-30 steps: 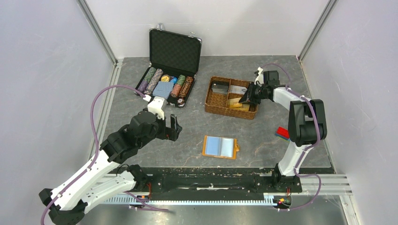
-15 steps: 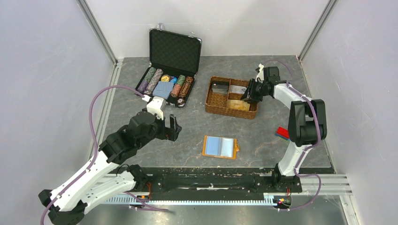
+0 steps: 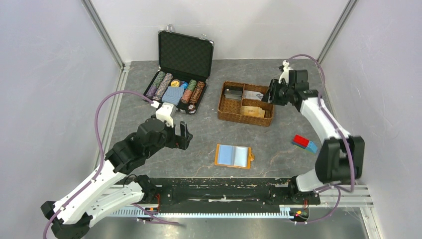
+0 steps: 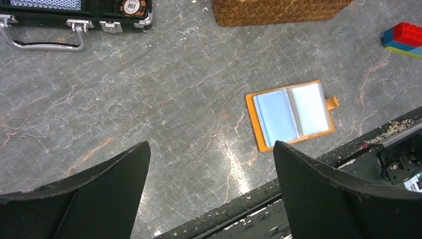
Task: Take the credit cards out of the card holder
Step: Reset both arms
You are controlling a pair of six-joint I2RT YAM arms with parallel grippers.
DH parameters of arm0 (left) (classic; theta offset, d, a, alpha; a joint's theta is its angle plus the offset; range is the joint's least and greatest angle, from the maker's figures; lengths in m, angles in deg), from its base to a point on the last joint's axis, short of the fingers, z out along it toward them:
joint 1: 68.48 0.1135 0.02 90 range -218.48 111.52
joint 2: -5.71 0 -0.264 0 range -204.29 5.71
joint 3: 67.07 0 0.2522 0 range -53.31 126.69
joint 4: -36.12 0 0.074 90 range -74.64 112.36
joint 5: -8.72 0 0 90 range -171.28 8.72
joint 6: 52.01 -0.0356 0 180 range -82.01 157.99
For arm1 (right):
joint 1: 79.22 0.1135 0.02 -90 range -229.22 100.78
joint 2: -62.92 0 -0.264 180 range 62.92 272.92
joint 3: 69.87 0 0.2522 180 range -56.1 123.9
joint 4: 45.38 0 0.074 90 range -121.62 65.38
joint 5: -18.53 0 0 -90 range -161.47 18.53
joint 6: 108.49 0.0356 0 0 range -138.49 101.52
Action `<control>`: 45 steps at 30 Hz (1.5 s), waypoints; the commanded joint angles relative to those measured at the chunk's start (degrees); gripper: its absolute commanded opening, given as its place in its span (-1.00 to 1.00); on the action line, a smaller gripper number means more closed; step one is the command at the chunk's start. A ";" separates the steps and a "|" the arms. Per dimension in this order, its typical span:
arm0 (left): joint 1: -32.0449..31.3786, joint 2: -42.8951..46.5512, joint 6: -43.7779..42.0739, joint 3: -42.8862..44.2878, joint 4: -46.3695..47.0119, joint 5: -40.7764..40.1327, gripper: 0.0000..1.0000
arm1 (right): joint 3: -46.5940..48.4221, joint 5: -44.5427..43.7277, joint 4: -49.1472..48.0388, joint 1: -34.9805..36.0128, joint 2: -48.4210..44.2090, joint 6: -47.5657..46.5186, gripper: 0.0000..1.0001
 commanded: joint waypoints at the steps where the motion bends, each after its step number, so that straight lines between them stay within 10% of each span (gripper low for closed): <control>1: 0.32 -0.82 0.25 1.74 0.33 -1.05 1.00 | -8.83 -6.29 -1.86 2.21 -11.94 -2.44 -0.13; 10: 0.32 0.17 2.59 2.93 1.68 -3.18 1.00 | -25.64 -16.64 -2.54 6.47 -38.45 -5.20 0.94; 22: 0.32 10.25 2.21 -2.24 7.69 -3.38 1.00 | -29.07 -12.11 -0.63 6.47 -58.75 -0.64 0.96; 45: 0.32 13.80 3.44 -5.35 7.36 -3.37 1.00 | -31.62 -13.48 -3.26 6.47 -63.08 3.01 0.96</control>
